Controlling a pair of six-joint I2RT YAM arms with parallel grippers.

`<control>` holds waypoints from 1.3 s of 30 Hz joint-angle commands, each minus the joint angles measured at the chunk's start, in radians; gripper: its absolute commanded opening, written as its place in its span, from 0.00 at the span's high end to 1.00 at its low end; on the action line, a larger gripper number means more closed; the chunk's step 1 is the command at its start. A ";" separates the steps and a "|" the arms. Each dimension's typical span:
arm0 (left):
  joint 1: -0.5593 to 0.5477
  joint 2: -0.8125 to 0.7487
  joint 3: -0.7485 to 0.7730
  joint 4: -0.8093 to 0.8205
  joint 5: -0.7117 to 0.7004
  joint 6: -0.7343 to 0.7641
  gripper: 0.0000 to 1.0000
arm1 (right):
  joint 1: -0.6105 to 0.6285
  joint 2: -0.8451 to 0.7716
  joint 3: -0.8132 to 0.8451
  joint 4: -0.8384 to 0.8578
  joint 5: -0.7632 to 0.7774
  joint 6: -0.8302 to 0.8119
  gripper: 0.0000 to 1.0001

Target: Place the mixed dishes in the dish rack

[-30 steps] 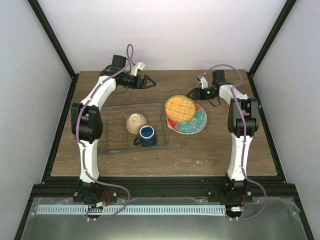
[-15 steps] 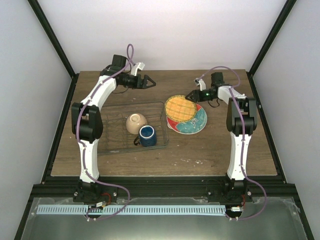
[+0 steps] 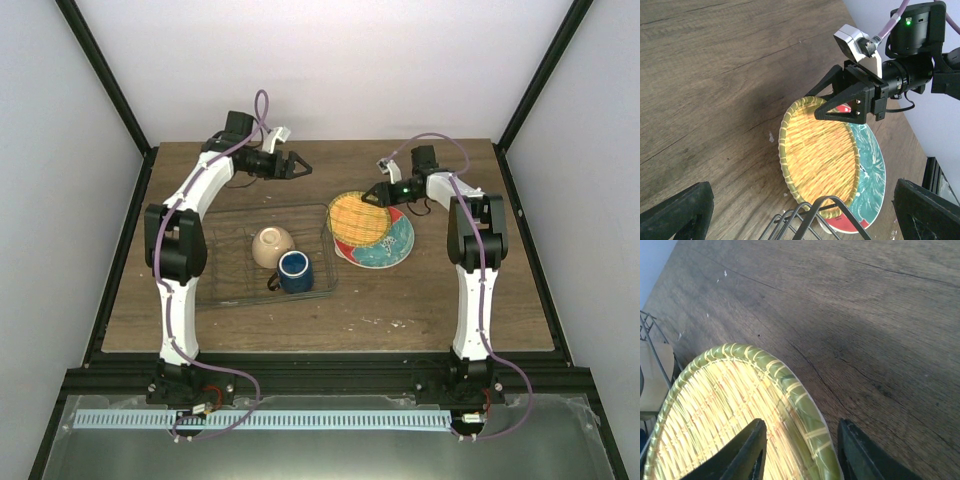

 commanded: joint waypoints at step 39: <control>-0.068 0.110 0.076 0.031 0.069 0.008 0.00 | -0.103 -0.079 0.090 0.076 -0.131 0.109 0.96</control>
